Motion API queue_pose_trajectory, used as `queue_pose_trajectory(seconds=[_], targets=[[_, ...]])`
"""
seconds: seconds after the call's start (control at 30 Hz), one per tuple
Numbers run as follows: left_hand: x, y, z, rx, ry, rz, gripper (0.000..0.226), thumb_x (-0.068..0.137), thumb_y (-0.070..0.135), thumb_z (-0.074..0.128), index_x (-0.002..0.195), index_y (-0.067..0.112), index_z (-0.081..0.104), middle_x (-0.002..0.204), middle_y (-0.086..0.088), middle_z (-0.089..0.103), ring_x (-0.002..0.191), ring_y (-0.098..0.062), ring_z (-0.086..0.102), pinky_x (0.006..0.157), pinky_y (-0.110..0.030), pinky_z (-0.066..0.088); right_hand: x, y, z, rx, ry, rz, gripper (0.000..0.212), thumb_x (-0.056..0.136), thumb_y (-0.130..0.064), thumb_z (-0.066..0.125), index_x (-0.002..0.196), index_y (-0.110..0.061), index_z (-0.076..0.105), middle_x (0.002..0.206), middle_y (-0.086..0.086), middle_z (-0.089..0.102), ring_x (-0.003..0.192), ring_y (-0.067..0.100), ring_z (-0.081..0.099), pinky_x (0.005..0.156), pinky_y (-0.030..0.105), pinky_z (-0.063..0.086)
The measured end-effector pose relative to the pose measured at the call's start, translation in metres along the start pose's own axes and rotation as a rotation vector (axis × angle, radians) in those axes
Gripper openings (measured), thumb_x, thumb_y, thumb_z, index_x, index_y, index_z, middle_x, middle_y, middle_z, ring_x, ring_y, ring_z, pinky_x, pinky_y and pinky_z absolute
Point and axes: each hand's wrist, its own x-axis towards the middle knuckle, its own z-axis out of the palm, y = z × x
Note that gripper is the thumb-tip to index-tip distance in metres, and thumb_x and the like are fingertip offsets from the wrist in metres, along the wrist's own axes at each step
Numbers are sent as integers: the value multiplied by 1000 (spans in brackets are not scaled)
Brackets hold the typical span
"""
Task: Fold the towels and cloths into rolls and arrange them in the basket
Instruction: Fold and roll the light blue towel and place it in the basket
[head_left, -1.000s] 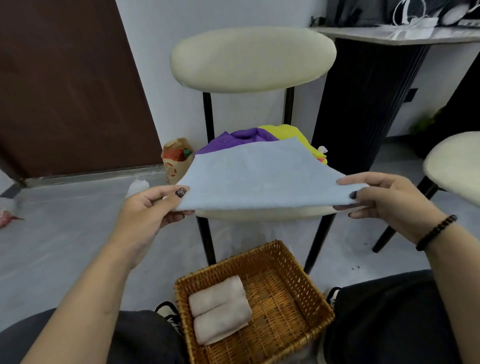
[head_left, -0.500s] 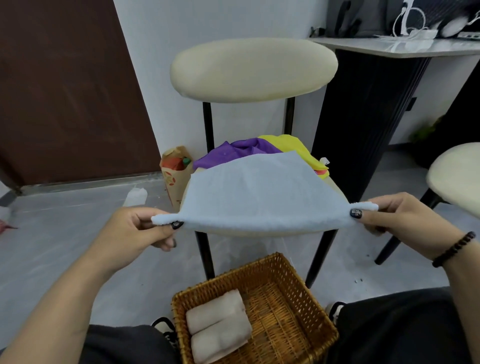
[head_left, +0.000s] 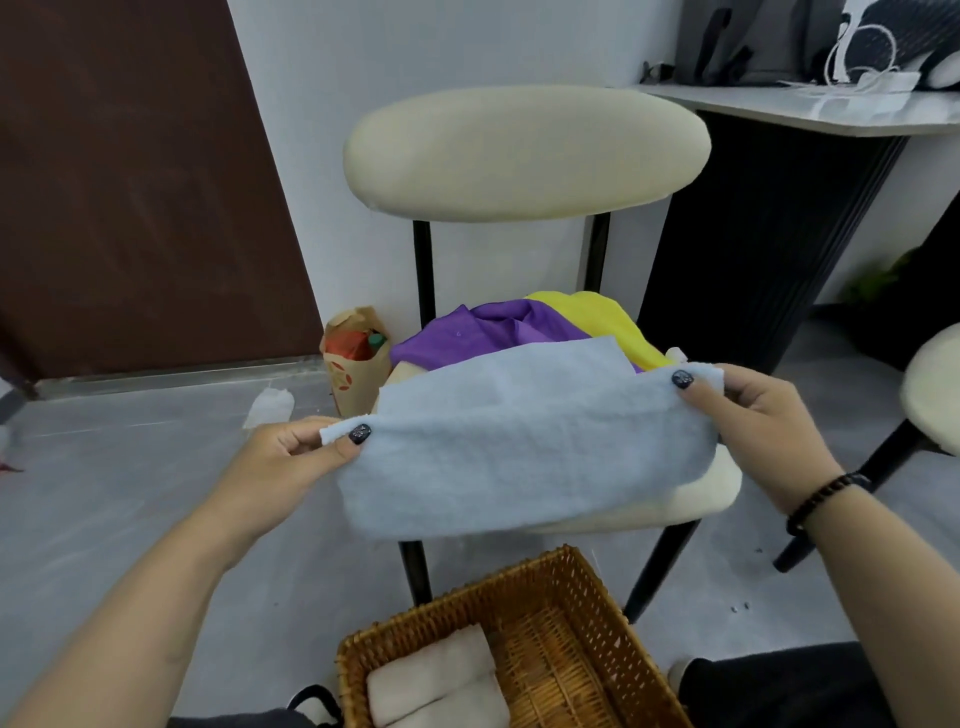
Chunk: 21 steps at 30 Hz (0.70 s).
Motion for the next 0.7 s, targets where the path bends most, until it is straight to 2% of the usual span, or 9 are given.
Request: queue_pose_trajectory(seconds=[0.03, 0.1, 0.17, 0.23, 0.37, 0.5, 0.57, 0.63, 0.7], targets=[[9, -3, 3, -4, 27, -13, 15, 83, 31, 66, 90, 25, 77, 92, 5, 76, 93, -10, 69, 93, -32, 48, 11, 6, 5, -10, 28, 9, 49, 76, -57, 68, 80, -8, 68, 79, 24, 61, 72, 20, 54, 67, 37, 45], [26, -8, 9, -5, 77, -46, 18, 89, 32, 63, 94, 20, 76, 90, 4, 76, 93, -15, 70, 91, -33, 51, 32, 18, 15, -56, 63, 13, 44, 85, -41, 65, 80, 2, 61, 74, 16, 54, 69, 18, 47, 66, 34, 38], [44, -10, 15, -14, 113, -76, 20, 94, 31, 59, 95, 17, 74, 88, 2, 76, 88, -16, 71, 83, -30, 53, 52, 29, 24, -143, 90, 14, 38, 89, -33, 63, 78, 3, 59, 70, 8, 51, 67, 16, 44, 64, 30, 36], [61, -12, 19, -3, 137, -97, 25, 96, 30, 55, 91, 13, 72, 88, -3, 75, 82, -18, 68, 81, -35, 52, 70, 39, 32, -229, 110, 27, 34, 91, -27, 60, 73, 1, 57, 64, 3, 46, 61, 15, 39, 59, 28, 32], [89, -22, 22, 30, 153, -121, 26, 99, 36, 50, 92, 23, 72, 92, -10, 74, 83, -22, 63, 81, -38, 49, 94, 49, 48, -321, 137, 41, 32, 92, -25, 58, 72, 0, 56, 61, 2, 45, 58, 15, 37, 54, 27, 28], [104, -32, 20, 72, 143, -140, 27, 100, 36, 46, 101, 24, 71, 94, -7, 74, 87, -23, 65, 85, -42, 52, 111, 55, 59, -389, 143, 52, 33, 94, -22, 56, 72, 1, 52, 62, 3, 44, 60, 17, 38, 53, 29, 28], [110, -36, 21, 84, 132, -151, 27, 100, 36, 46, 101, 25, 71, 93, -2, 74, 87, -20, 65, 85, -43, 52, 117, 57, 63, -420, 129, 60, 31, 95, -24, 54, 69, -6, 51, 64, 2, 46, 60, 16, 40, 54, 30, 29], [115, -41, 24, 122, 140, -153, 26, 99, 35, 48, 96, 25, 71, 88, 4, 73, 82, -16, 64, 77, -35, 50, 122, 62, 67, -482, 95, 84, 30, 96, -26, 51, 67, -19, 47, 66, -1, 49, 60, 12, 43, 53, 27, 30], [121, -44, 29, 200, 175, -153, 27, 99, 34, 48, 92, 19, 69, 87, 2, 71, 80, -17, 61, 69, -30, 44, 126, 68, 70, -557, 63, 119, 27, 97, -28, 47, 71, -22, 46, 71, 0, 52, 63, 10, 46, 52, 26, 31]])
